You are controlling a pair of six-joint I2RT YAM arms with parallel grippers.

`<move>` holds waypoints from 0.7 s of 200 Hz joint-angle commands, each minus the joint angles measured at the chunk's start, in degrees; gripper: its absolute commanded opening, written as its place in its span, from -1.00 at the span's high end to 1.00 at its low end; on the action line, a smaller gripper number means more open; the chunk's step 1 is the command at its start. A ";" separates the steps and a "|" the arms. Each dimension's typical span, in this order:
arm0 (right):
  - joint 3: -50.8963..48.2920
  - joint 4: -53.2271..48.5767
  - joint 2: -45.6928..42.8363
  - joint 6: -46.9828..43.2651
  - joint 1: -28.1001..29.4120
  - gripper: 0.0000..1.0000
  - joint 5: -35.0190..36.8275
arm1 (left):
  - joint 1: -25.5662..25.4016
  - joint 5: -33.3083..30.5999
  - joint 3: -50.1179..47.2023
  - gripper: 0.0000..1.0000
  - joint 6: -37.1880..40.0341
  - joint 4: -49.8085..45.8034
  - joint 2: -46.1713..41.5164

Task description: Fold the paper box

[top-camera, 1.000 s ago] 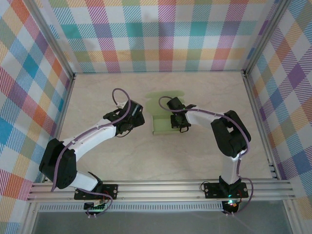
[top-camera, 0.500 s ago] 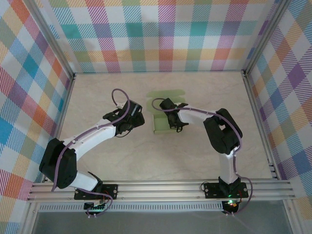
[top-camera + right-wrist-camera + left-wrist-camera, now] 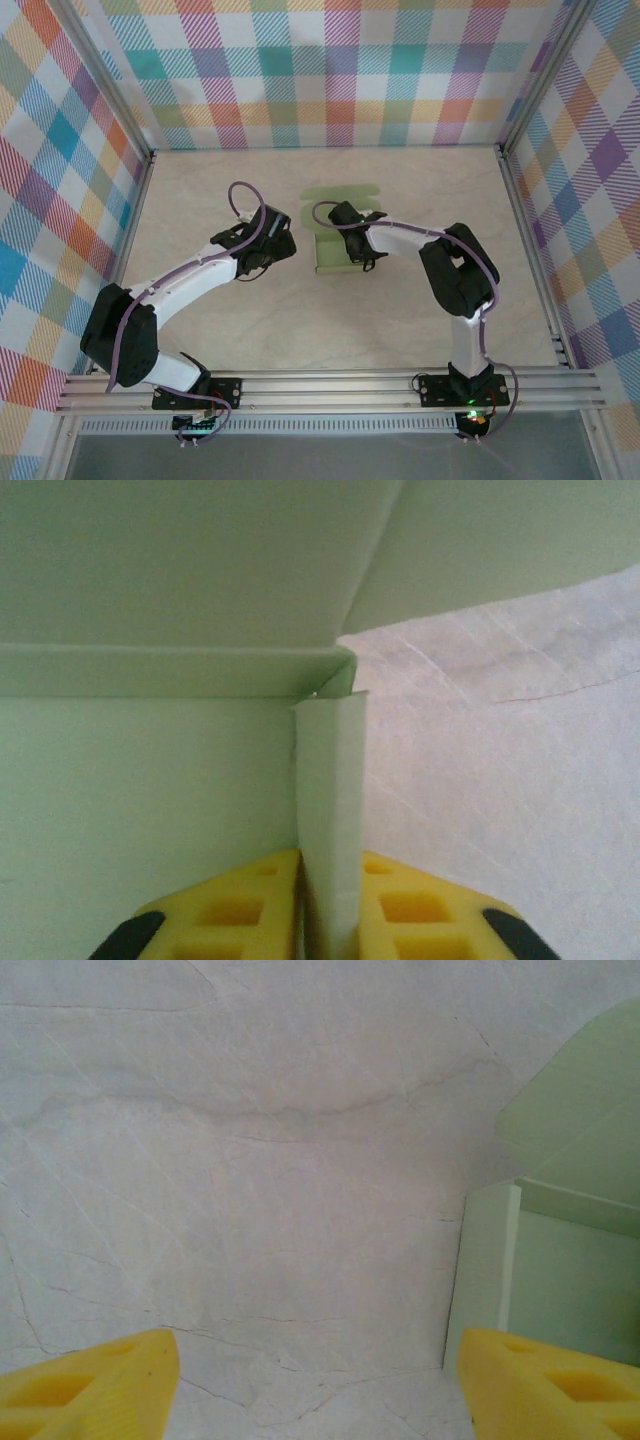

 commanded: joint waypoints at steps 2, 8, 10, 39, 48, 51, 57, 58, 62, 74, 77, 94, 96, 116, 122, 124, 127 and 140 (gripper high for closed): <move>-0.15 1.01 -4.39 -0.82 -0.21 0.54 -1.67 | 0.74 0.83 -1.00 -0.47 0.03 1.13 0.33; 0.01 0.91 -4.80 -0.95 -0.16 0.50 -1.72 | 0.84 0.79 -1.05 -0.47 0.03 1.21 0.36; -0.01 0.93 -4.94 -0.95 -0.16 0.48 -1.67 | 0.83 0.82 -1.07 -0.47 0.04 1.19 0.28; -0.41 1.09 -6.21 -1.03 -0.16 0.37 -1.92 | 0.89 0.74 -1.46 -0.47 0.07 1.30 0.05; -0.49 0.97 -6.42 -1.04 -0.16 0.34 -2.07 | 0.91 0.74 -1.62 -0.47 0.09 1.38 -0.07; -0.49 1.01 -6.47 -1.04 -0.16 0.34 -2.07 | 0.91 0.74 -1.66 -0.47 0.10 1.39 -0.12; -0.57 0.94 -6.51 -1.05 -0.23 0.32 -2.06 | 0.91 0.79 -1.73 -0.47 0.12 1.38 -0.10; -0.58 0.94 -6.51 -1.04 -0.24 0.32 -2.08 | 0.91 0.81 -1.74 -0.47 0.17 1.38 -0.07; -0.57 0.86 -6.65 -0.96 -0.27 0.31 -2.10 | 1.03 0.83 -1.75 -0.47 0.17 1.39 -0.20; -0.63 0.63 -7.02 -1.03 -0.40 0.31 -2.05 | 1.11 0.92 -1.79 -0.47 0.28 1.45 -0.21; -0.65 0.65 -7.20 -1.10 -0.50 0.30 -2.15 | 1.09 0.96 -1.83 -0.47 0.33 1.55 -0.24; -1.40 1.14 -8.64 -2.01 -0.68 0.28 -2.68 | 1.16 1.25 -1.97 -0.47 0.76 2.05 -0.20; -1.55 1.27 -8.87 -2.18 -0.69 0.28 -2.84 | 1.19 1.31 -1.98 -0.47 0.90 2.25 -0.27; -3.89 4.10 -12.37 -5.71 -1.29 0.17 -5.58 | 1.26 2.30 -2.49 -0.52 4.51 5.13 -1.25; -4.72 5.03 -13.61 -7.03 -1.74 0.10 -6.49 | 1.26 2.68 -2.65 -0.56 6.53 6.53 -1.71; -5.00 5.41 -14.24 -7.48 -1.92 0.08 -7.04 | 1.26 2.85 -2.68 -0.58 7.31 7.02 -1.77; -5.38 5.95 -15.00 -8.08 -2.10 0.05 -7.76 | 1.33 3.02 -2.71 -0.61 8.37 7.68 -1.89; -7.12 7.76 -18.44 -13.15 -3.41 -0.07 -12.04 | 1.97 4.56 -2.07 -0.80 12.79 9.28 -2.02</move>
